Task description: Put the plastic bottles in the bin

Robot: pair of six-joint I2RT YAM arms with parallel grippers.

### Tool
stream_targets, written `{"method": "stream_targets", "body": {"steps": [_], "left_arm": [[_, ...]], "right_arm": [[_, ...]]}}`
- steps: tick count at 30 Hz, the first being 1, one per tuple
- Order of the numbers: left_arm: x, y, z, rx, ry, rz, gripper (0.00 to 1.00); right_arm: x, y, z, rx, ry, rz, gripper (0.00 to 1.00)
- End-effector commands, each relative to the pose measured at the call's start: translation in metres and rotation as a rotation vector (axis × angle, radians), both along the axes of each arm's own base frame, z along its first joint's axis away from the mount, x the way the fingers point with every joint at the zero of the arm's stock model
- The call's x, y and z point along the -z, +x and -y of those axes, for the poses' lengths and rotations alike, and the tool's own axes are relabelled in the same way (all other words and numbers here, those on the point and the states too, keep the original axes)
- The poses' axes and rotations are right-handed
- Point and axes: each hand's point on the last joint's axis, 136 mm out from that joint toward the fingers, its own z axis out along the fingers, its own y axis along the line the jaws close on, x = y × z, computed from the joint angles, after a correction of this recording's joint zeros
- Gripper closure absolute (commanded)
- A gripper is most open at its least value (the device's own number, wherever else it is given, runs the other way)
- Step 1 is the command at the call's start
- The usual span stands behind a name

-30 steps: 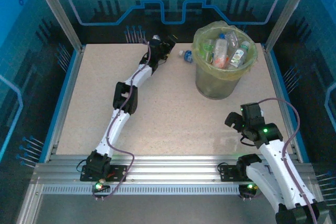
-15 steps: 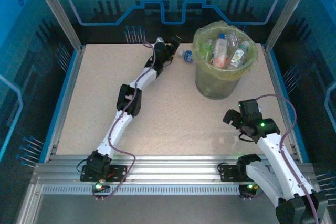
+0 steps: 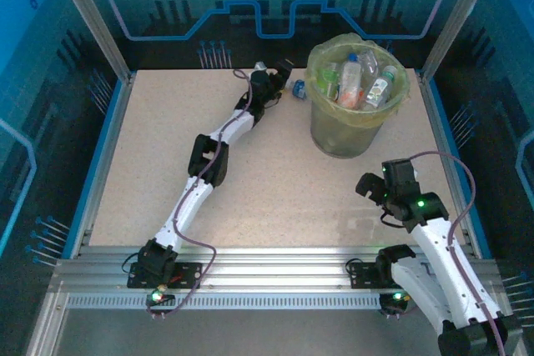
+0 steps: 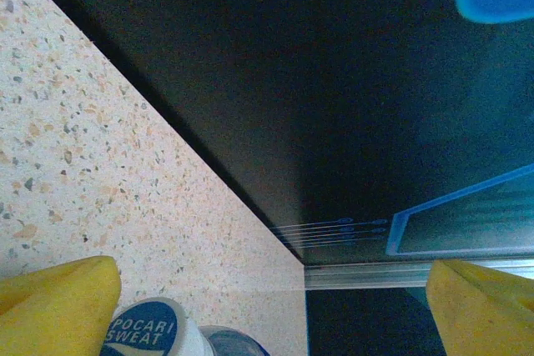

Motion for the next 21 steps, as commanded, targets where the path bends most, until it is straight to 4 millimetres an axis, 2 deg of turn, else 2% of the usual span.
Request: {"method": "stream_targets", "body": {"steps": [1,8,14,21], "left_arm": [[0.046,-0.015,0.007,0.035,0.030,-0.158,0.05],[0.058,-0.033,0.013,0.049,0.072,-0.234,0.08],[0.062,-0.036,0.021,0.076,0.093,-0.253,0.11],[0.079,-0.046,0.029,0.089,0.084,-0.314,0.22]], "right_arm": [[-0.006,-0.002,0.000,-0.001,-0.005,0.013,0.00],[-0.011,-0.002,0.000,0.002,-0.005,0.021,0.00],[-0.013,-0.002,0.001,0.006,-0.005,0.029,0.00],[-0.015,-0.001,0.002,0.017,-0.004,0.038,0.00]]}}
